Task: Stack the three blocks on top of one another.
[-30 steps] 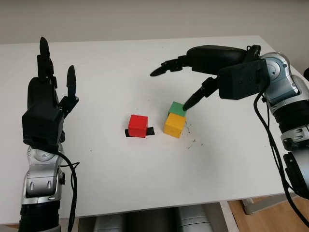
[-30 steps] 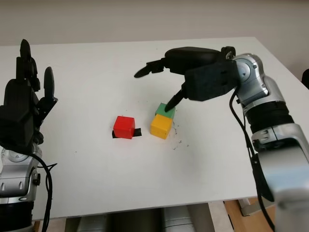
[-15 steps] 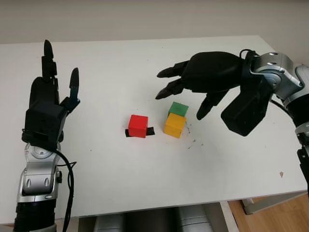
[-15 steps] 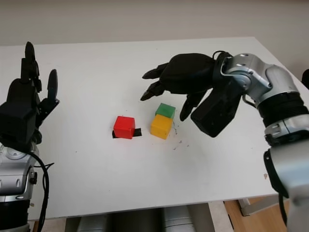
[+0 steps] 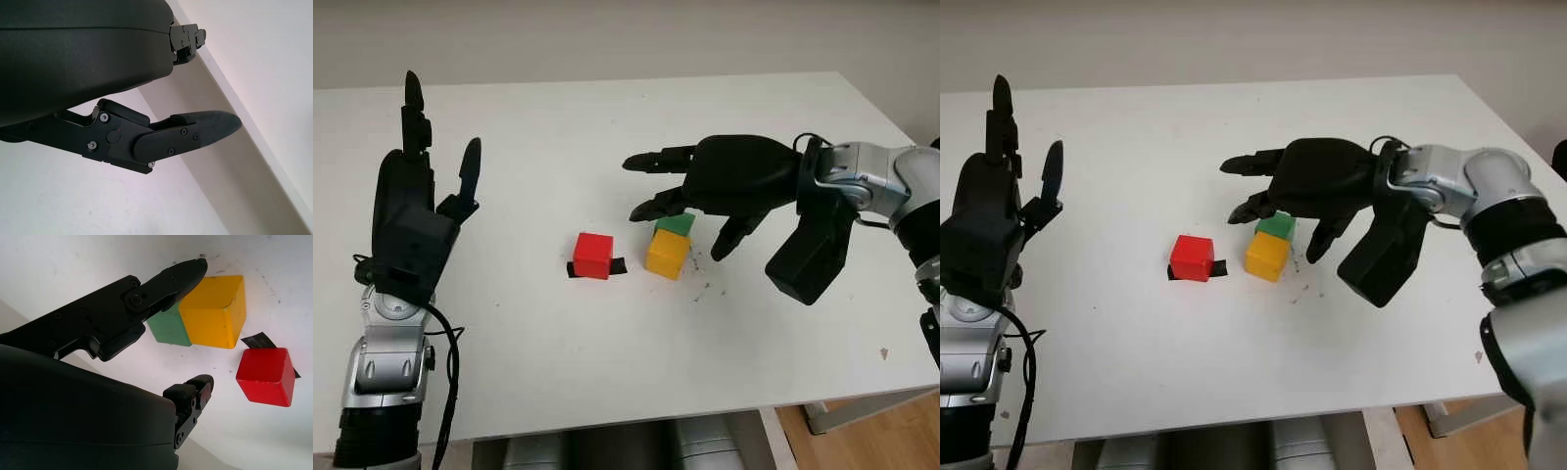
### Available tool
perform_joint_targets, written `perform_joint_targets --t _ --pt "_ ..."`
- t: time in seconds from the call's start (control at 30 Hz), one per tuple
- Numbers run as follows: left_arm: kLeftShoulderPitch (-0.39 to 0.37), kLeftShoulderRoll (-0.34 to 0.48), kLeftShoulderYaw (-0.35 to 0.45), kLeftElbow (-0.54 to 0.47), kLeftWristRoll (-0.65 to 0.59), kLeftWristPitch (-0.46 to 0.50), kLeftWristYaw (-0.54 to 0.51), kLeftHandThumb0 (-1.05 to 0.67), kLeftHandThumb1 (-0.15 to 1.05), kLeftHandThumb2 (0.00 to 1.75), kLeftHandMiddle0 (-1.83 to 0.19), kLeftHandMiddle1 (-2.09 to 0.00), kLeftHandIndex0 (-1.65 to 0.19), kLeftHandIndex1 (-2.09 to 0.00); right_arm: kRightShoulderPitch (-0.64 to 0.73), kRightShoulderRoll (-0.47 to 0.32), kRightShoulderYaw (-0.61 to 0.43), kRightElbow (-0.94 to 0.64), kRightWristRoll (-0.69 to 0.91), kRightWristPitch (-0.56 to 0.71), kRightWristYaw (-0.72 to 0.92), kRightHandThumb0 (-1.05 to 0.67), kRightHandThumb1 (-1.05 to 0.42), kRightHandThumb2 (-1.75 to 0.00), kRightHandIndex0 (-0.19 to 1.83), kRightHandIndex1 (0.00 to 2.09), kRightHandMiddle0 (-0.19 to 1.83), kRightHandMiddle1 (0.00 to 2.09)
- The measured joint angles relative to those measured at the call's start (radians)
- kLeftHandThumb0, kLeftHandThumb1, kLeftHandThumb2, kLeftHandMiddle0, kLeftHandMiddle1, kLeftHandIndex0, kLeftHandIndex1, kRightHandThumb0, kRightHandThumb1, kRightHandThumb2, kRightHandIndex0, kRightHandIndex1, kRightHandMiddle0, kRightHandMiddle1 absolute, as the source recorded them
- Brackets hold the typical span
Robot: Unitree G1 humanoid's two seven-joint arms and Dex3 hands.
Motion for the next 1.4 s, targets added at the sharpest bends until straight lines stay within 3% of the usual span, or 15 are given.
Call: perform_joint_targets --t 0.37,1.4 --pt "0.01 0.001 -0.017 -0.016 0.057 0.004 0.004 -0.66 1.05 0.6 0.14 -0.06 0.16 -0.05 0.024 0.039 0.038 0.077 0.001 0.008 -0.066 -0.74 -0.85 -0.06 0.01 0.05 0.43 0.08" --pt "0.035 0.001 -0.02 -0.054 0.065 0.04 -0.01 -0.67 1.05 0.58 0.14 -0.05 0.16 -0.05 0.022 0.06 0.155 0.121 -0.12 0.069 -0.308 -0.63 -0.87 -0.05 0.1 0.07 0.6 0.18"
